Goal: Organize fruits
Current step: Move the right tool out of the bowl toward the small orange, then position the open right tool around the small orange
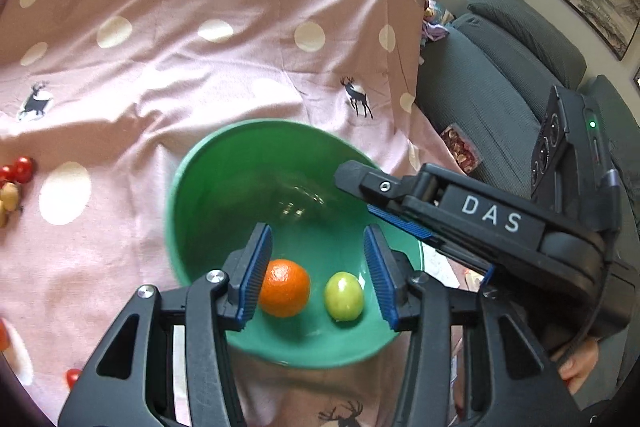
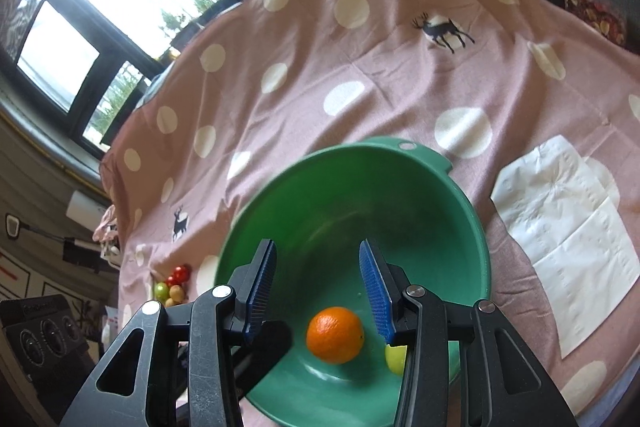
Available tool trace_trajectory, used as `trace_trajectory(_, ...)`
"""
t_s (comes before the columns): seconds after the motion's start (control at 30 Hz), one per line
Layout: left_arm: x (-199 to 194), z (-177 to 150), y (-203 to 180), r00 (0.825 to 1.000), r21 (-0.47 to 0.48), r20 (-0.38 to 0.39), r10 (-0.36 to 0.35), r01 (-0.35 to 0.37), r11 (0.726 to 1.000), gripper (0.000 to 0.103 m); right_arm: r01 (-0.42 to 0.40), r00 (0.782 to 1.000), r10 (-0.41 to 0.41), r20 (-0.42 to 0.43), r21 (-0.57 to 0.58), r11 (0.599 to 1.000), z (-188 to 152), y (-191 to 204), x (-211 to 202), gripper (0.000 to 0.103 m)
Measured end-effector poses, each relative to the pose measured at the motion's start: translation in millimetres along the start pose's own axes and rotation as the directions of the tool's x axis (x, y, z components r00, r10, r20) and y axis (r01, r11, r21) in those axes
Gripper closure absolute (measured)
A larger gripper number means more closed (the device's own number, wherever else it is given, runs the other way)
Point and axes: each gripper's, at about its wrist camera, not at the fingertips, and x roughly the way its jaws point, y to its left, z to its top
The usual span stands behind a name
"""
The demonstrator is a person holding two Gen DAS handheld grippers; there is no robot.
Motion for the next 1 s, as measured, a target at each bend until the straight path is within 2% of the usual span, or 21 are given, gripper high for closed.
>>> trace_trajectory(0.23,-53.1,-10.3,30.2,0.99,-0.027,0.078,0.114,-0.112,0.993,0.049,-0.023,0.999,0.028,0.043,-0.104,0.994,-7.8,38.8,-10.9,0.058)
trace_trajectory(0.37,-84.9,-22.3,59.5,0.974,-0.056,0.1,0.205,-0.201,0.978,0.046,-0.076,0.997,0.081,0.017,-0.186,0.98,-18.1,68.0,-8.3,0.057)
trace_trajectory(0.47,-107.7,-33.4,86.5,0.963,-0.102,0.096,0.253,-0.243,0.965,0.041,-0.12,0.993,0.119,-0.018,-0.263,0.957,-29.6,95.3,-2.4,0.05)
trace_trajectory(0.53,-123.2,-42.3,105.0,0.952,-0.146,0.105,0.288,-0.272,0.951,0.041,-0.157,0.988,0.148,-0.054,-0.307,0.939,-38.8,112.1,3.5,0.046)
trace_trajectory(0.63,-143.3,-54.8,133.1,0.918,-0.223,0.122,0.378,-0.346,0.911,0.038,-0.213,0.976,0.178,-0.129,-0.357,0.91,-53.8,135.2,15.9,0.046)
trace_trajectory(0.8,-163.2,-65.2,184.1,0.881,-0.354,0.115,0.459,-0.395,0.848,0.038,-0.204,0.972,0.123,-0.199,-0.459,0.865,-85.5,168.2,39.4,0.046)
trace_trajectory(0.87,-167.9,-65.7,198.2,0.87,-0.385,0.109,0.48,-0.408,0.828,0.038,-0.197,0.971,0.099,-0.217,-0.495,0.846,-98.7,178.6,47.8,0.046)
trace_trajectory(0.97,-173.0,-69.5,213.5,0.872,-0.421,0.102,0.479,-0.398,0.815,0.039,-0.206,0.964,0.072,-0.256,-0.543,0.814,-123.5,194.5,62.5,0.046)
trace_trajectory(1.0,-173.7,-70.4,216.3,0.867,-0.432,0.098,0.488,-0.404,0.806,0.039,-0.216,0.959,0.068,-0.274,-0.554,0.804,-131.1,199.4,67.9,0.046)
